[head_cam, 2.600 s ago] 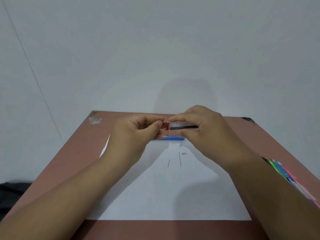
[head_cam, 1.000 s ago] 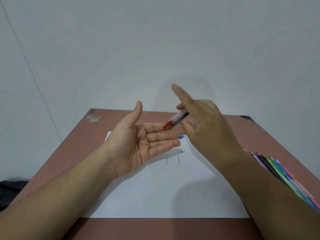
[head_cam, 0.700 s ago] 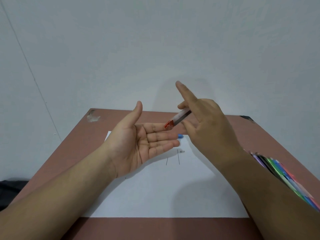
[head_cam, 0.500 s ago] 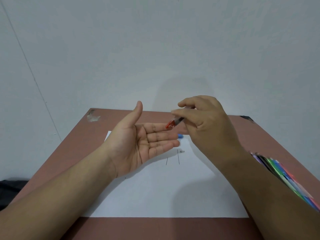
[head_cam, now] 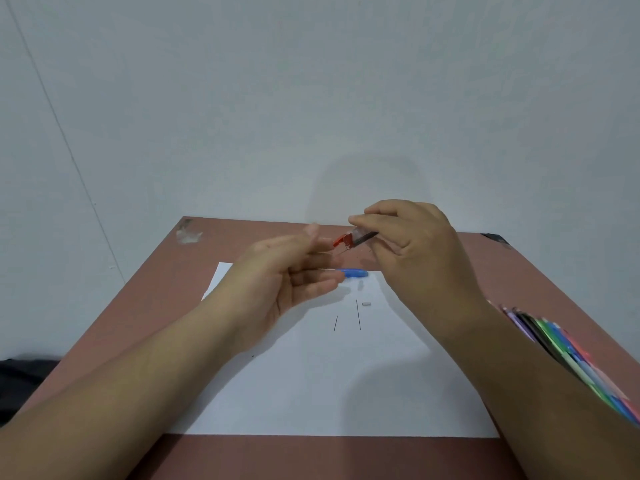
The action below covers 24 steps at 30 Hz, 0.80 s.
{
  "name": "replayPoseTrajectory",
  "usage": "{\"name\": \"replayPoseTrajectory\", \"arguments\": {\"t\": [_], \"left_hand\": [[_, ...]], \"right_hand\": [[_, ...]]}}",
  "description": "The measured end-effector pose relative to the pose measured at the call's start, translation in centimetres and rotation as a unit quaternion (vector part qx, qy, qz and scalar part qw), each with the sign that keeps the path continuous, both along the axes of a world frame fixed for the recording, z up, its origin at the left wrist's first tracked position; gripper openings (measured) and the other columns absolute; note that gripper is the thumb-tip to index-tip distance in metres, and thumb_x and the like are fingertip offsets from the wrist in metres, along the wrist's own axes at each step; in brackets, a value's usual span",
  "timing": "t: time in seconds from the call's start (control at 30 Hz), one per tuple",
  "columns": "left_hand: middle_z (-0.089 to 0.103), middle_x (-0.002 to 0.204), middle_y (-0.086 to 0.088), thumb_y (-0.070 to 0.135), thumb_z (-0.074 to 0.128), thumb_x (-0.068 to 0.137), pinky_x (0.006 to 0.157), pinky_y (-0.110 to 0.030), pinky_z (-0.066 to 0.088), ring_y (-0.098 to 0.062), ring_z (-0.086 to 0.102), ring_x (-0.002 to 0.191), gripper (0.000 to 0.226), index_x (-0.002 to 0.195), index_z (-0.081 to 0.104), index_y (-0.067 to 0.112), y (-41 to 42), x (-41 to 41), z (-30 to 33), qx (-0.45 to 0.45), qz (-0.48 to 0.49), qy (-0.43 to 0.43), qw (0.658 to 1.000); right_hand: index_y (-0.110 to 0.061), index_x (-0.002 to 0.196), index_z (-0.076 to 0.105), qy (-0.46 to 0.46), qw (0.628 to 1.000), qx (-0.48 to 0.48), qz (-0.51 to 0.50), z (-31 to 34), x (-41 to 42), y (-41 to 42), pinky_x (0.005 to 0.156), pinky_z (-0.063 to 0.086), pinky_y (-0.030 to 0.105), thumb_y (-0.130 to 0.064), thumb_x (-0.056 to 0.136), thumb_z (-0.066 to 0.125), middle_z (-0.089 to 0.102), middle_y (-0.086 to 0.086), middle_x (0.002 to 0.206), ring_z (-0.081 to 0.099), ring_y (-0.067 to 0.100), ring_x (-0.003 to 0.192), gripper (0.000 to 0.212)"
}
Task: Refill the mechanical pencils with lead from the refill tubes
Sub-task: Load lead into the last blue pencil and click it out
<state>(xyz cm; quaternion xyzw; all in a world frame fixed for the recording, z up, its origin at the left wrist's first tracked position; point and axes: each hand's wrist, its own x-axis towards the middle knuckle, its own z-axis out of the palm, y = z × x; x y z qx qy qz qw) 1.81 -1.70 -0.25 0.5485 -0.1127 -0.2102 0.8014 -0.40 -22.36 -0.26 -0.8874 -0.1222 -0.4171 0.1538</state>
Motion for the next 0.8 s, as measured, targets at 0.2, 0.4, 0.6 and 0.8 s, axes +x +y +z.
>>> {"name": "replayPoseTrajectory", "arguments": {"t": [0.2,0.4,0.6,0.8], "left_hand": [[0.076,0.088,-0.015,0.017,0.077,0.086,0.084,-0.041,0.062,-0.026,0.074,0.084,0.008,0.09,0.079,0.01,-0.28,-0.17,-0.34,0.139,0.115,-0.156,0.971],[0.075,0.073,0.007,0.022,0.081,0.083,0.079,-0.036,0.063,-0.015,0.073,0.072,0.007,0.086,0.079,0.027,-0.5,-0.45,-0.61,0.248,0.169,-0.256,0.919],[0.073,0.069,0.013,0.022,0.077,0.087,0.064,-0.015,0.054,-0.009,0.071,0.069,0.015,0.077,0.076,0.032,-0.39,-0.53,-0.29,0.286,0.192,-0.291,0.893],[0.071,0.067,0.022,0.024,0.081,0.083,0.06,-0.006,0.045,0.006,0.066,0.064,0.005,0.086,0.08,0.027,-0.38,-0.57,-0.37,0.282,0.191,-0.305,0.89]], "right_hand": [[-0.026,0.112,0.078,0.031,0.999,0.017,-0.022,0.19,-0.29,0.33,0.083,0.041,0.021,-0.003,0.089,0.068,0.07,-0.009,0.11,0.057,0.026,0.104,0.035],[-0.031,0.113,0.078,0.055,0.998,0.03,-0.027,0.22,-0.4,0.66,0.081,0.044,0.025,-0.005,0.089,0.067,0.069,-0.013,0.109,0.054,0.022,0.104,0.037],[-0.034,0.115,0.076,0.07,0.997,0.035,-0.028,0.29,-0.44,0.65,0.083,0.049,0.028,-0.006,0.09,0.066,0.068,-0.014,0.109,0.054,0.022,0.104,0.039],[-0.037,0.116,0.075,0.087,0.994,0.058,-0.025,0.59,-0.69,0.83,0.086,0.05,0.028,-0.007,0.091,0.064,0.067,-0.017,0.11,0.053,0.019,0.106,0.04]]}}
